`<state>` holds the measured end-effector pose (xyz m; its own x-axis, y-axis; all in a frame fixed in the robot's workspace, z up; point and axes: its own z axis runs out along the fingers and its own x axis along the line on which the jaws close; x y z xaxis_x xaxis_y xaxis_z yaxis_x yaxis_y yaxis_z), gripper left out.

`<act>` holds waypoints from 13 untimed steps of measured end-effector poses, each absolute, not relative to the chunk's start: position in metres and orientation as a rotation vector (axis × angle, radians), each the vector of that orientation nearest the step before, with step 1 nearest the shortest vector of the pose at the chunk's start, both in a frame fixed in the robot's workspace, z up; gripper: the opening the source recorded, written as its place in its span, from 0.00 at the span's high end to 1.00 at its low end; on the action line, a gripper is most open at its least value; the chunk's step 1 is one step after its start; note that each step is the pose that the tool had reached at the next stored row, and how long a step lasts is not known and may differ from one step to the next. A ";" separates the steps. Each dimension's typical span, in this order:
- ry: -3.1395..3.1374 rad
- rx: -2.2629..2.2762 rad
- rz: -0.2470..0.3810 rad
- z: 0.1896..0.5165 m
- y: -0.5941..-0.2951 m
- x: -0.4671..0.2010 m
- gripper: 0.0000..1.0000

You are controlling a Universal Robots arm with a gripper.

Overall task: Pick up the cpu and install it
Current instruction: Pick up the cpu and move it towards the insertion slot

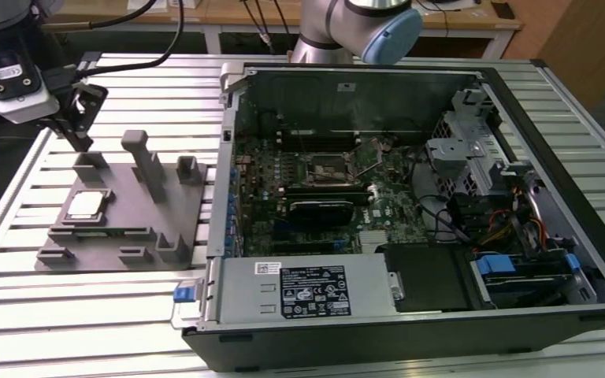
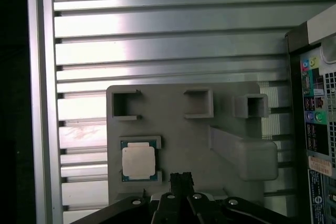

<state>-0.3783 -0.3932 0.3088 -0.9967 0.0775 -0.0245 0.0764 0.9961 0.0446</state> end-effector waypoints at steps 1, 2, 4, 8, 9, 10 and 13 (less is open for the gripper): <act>3.112 0.120 0.068 0.309 -0.393 -0.379 0.89; 3.112 0.120 0.068 0.308 -0.393 -0.379 0.89; 3.112 0.120 0.068 0.308 -0.393 -0.379 0.89; 3.112 0.120 0.068 0.307 -0.393 -0.380 0.89; 3.112 0.120 0.068 0.307 -0.393 -0.380 0.89; 3.112 0.120 0.068 0.307 -0.393 -0.380 0.89; 3.112 0.120 0.068 0.306 -0.393 -0.381 0.89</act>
<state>-0.3812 -0.3932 0.3061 -0.9967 0.0775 -0.0245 0.0764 0.9961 0.0446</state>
